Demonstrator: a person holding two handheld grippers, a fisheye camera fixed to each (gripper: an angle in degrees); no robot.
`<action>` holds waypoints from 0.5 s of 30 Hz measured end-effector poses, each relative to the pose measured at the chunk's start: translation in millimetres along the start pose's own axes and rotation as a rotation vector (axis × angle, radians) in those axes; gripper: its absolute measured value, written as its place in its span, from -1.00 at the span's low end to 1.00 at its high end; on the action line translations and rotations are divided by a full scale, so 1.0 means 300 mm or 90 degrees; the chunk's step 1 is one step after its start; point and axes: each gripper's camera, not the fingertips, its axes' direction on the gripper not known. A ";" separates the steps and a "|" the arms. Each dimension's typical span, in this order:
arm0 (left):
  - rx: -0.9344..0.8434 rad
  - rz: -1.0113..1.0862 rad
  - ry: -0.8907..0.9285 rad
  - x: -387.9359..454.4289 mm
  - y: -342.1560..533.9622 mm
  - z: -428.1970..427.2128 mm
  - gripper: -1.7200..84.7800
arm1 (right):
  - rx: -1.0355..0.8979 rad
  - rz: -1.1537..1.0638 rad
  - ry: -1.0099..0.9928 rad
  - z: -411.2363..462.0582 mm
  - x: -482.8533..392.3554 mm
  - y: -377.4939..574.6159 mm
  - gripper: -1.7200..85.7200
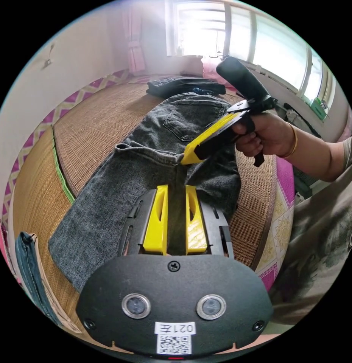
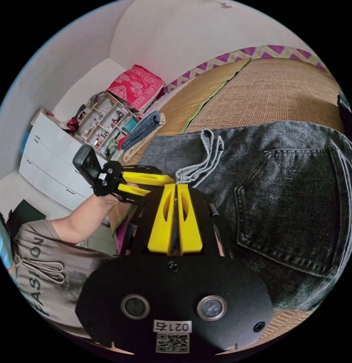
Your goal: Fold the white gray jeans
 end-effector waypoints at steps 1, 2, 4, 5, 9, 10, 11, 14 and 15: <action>0.007 0.002 -0.008 0.018 0.029 0.009 -0.78 | 0.009 0.009 -0.021 -0.008 0.005 -0.003 -0.96; 0.008 -0.001 -0.010 0.025 0.044 0.015 -0.78 | 0.014 0.016 -0.037 -0.011 0.007 -0.006 -0.96; 0.015 -0.012 -0.029 0.049 0.105 0.041 -0.79 | 0.026 0.018 -0.050 -0.017 0.002 -0.007 -0.96; 0.020 -0.021 -0.044 0.053 0.124 0.044 -0.79 | 0.036 0.010 -0.055 -0.021 -0.008 -0.004 -0.96; 0.102 -0.118 -0.065 0.031 0.309 0.029 -0.96 | 0.081 -0.012 -0.072 -0.069 -0.029 0.044 -0.92; 0.145 -0.158 -0.061 0.010 0.389 -0.004 -0.97 | 0.095 -0.029 -0.059 -0.105 -0.035 0.075 -0.90; 0.167 -0.181 -0.054 -0.005 0.434 -0.024 -0.97 | 0.106 -0.046 -0.006 -0.147 -0.044 0.113 -0.87; 0.292 -0.284 -0.040 -0.082 0.721 -0.169 -0.98 | 0.117 -0.093 0.173 -0.250 -0.063 0.221 -0.82; 0.338 -0.328 -0.041 -0.113 0.858 -0.233 -0.98 | 0.117 -0.100 0.204 -0.268 -0.063 0.243 -0.82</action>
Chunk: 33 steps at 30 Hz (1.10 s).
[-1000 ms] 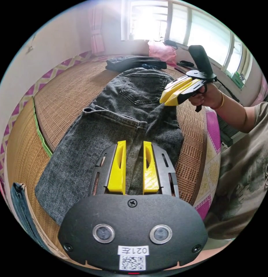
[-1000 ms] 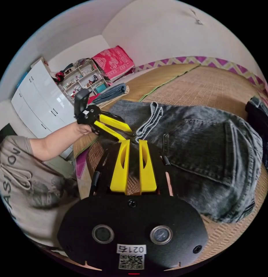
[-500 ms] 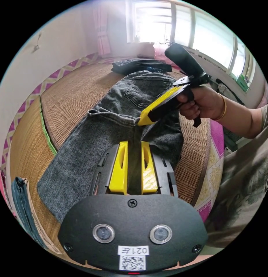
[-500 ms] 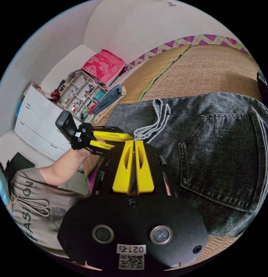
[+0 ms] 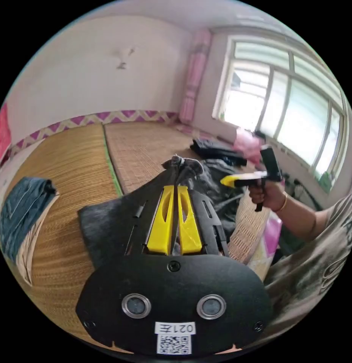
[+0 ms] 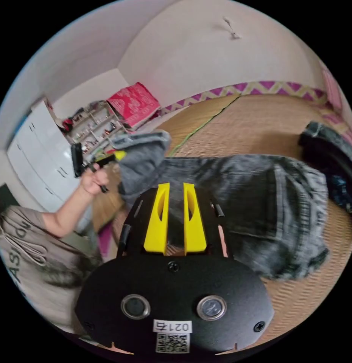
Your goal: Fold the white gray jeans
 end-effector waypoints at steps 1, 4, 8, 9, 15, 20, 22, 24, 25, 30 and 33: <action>0.049 -0.046 -0.006 -0.097 0.070 -0.122 -0.98 | -0.005 -0.006 0.053 -0.040 0.016 0.037 -0.82; 0.135 -0.171 -0.060 -0.349 0.304 -0.395 -0.98 | -0.011 0.054 0.135 -0.126 0.107 0.128 -0.85; 0.178 -0.396 -0.134 -0.666 0.718 -0.587 -0.98 | 0.000 0.161 0.128 -0.200 0.250 0.258 -0.95; 0.175 -0.503 -0.142 -0.773 0.889 -0.616 -0.98 | -0.001 0.168 0.115 -0.199 0.262 0.272 -0.96; 0.248 -0.697 -0.029 -0.958 1.423 -0.665 -0.98 | -0.014 0.170 0.164 -0.250 0.243 0.297 -0.95; 0.288 -0.663 -0.040 -0.943 1.543 -0.672 -0.98 | 0.150 0.439 0.125 -0.478 0.421 0.489 -0.76; 0.299 -0.659 -0.051 -0.938 1.613 -0.669 -0.98 | 0.172 0.521 0.084 -0.507 0.495 0.577 -0.71; 0.311 -0.648 -0.066 -0.923 1.658 -0.666 -0.98 | 0.196 0.601 -0.005 -0.495 0.564 0.659 -0.69; 0.317 -0.644 -0.069 -0.918 1.685 -0.659 -0.98 | 0.230 0.634 -0.069 -0.484 0.595 0.699 -0.68; 0.321 -0.661 -0.081 -0.919 1.772 -0.619 -0.98 | 0.240 0.658 -0.137 -0.428 0.645 0.674 -0.71; 0.310 -0.682 -0.096 -0.929 1.805 -0.603 -0.98 | 0.261 0.683 -0.182 -0.434 0.694 0.679 -0.77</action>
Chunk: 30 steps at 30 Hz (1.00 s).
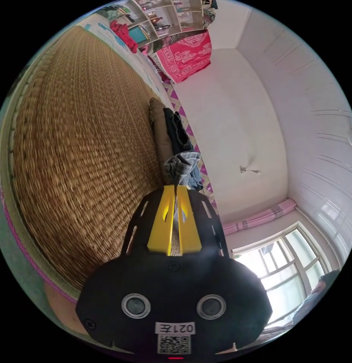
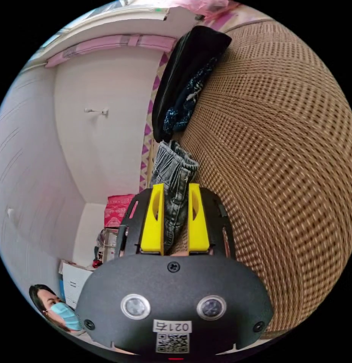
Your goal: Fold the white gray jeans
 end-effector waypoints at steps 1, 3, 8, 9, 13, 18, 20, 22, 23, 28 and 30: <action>-0.003 -0.002 -0.010 -0.006 0.002 0.005 -0.98 | 0.023 -0.001 -0.027 -0.049 -0.007 -0.016 -0.82; -0.015 -0.001 -0.021 -0.003 0.003 0.017 -0.98 | 0.017 -0.058 -0.039 -0.121 -0.068 -0.046 -0.89; -0.145 0.055 -0.013 0.058 0.057 0.173 -0.98 | 0.097 -0.102 0.036 -0.363 -0.108 -0.040 -0.93; -0.155 0.053 -0.017 0.060 0.077 0.203 -0.98 | 0.093 -0.089 0.055 -0.374 -0.085 -0.043 -0.93; -0.152 -0.017 -0.008 0.006 0.095 0.225 -0.98 | 0.107 -0.008 -0.025 -0.446 0.061 -0.005 -0.94; -0.084 0.037 0.033 0.081 0.081 0.140 -0.98 | 0.180 -0.314 0.008 -0.528 -0.253 0.080 -0.94; -0.085 0.149 0.046 0.193 0.071 0.145 -0.98 | 0.072 -0.506 0.087 -0.392 -0.477 0.109 -0.89; -0.092 0.287 0.030 0.366 0.075 0.178 -0.98 | -0.011 -0.623 0.184 -0.238 -0.621 0.139 -0.85; -0.075 0.306 0.021 0.404 0.077 0.179 -0.98 | -0.051 -0.690 0.240 -0.127 -0.697 0.160 -0.82; 0.173 0.356 -0.092 0.653 0.064 0.141 -0.98 | -0.202 -0.915 0.383 0.307 -0.855 0.181 -0.78; 0.082 0.449 -0.058 0.752 0.031 0.255 -0.98 | -0.272 -0.941 0.388 0.446 -0.887 0.145 -0.79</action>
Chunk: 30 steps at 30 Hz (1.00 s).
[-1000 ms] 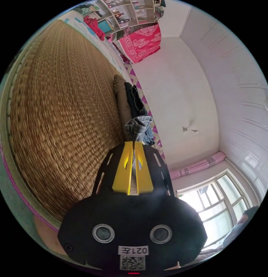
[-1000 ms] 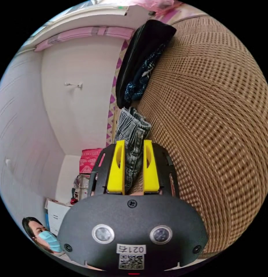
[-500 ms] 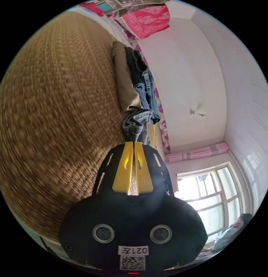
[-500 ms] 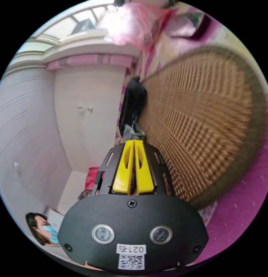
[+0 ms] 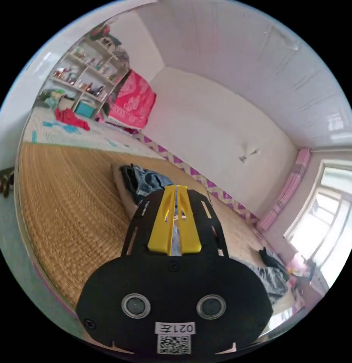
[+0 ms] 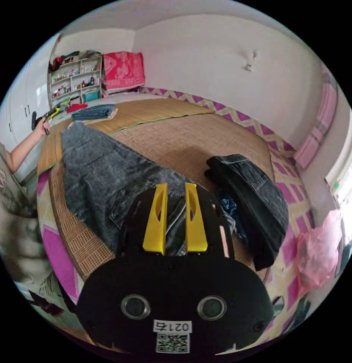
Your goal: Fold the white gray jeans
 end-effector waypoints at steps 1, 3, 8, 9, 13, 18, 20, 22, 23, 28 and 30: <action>-0.083 0.065 0.082 0.055 -0.044 0.117 -0.97 | -0.026 -0.033 -0.004 0.054 0.013 -0.069 -0.79; -0.223 0.147 0.190 0.152 -0.080 0.316 -0.96 | -0.074 -0.093 -0.005 0.136 0.030 -0.167 -0.78; -0.397 0.371 0.165 0.390 -0.096 0.696 -0.82 | -0.228 -0.210 -0.063 0.323 0.095 -0.367 -0.75; -0.454 0.417 0.172 0.426 -0.098 0.778 -0.81 | -0.239 -0.214 -0.076 0.335 0.104 -0.383 -0.75; -0.552 0.522 0.189 0.504 -0.128 0.958 -0.77 | -0.282 -0.246 -0.136 0.392 0.147 -0.461 -0.76; -0.571 0.574 0.205 0.580 -0.197 1.044 -0.75 | -0.280 -0.278 -0.173 0.378 0.168 -0.504 -0.81; -0.578 0.596 0.210 0.604 -0.213 1.061 -0.76 | -0.262 -0.269 -0.176 0.351 0.184 -0.509 -0.84; -0.585 0.606 0.212 0.613 -0.230 1.079 -0.80 | -0.250 -0.261 -0.179 0.332 0.194 -0.504 -0.87; -0.584 0.604 0.214 0.612 -0.236 1.082 -0.81 | -0.248 -0.259 -0.181 0.322 0.199 -0.496 -0.89; -0.538 0.596 0.216 0.603 -0.325 1.041 -0.97 | -0.214 -0.256 -0.165 0.245 0.207 -0.473 -0.96; -0.496 0.584 0.237 0.604 -0.379 0.979 -0.98 | -0.196 -0.271 -0.152 0.184 0.190 -0.459 -0.97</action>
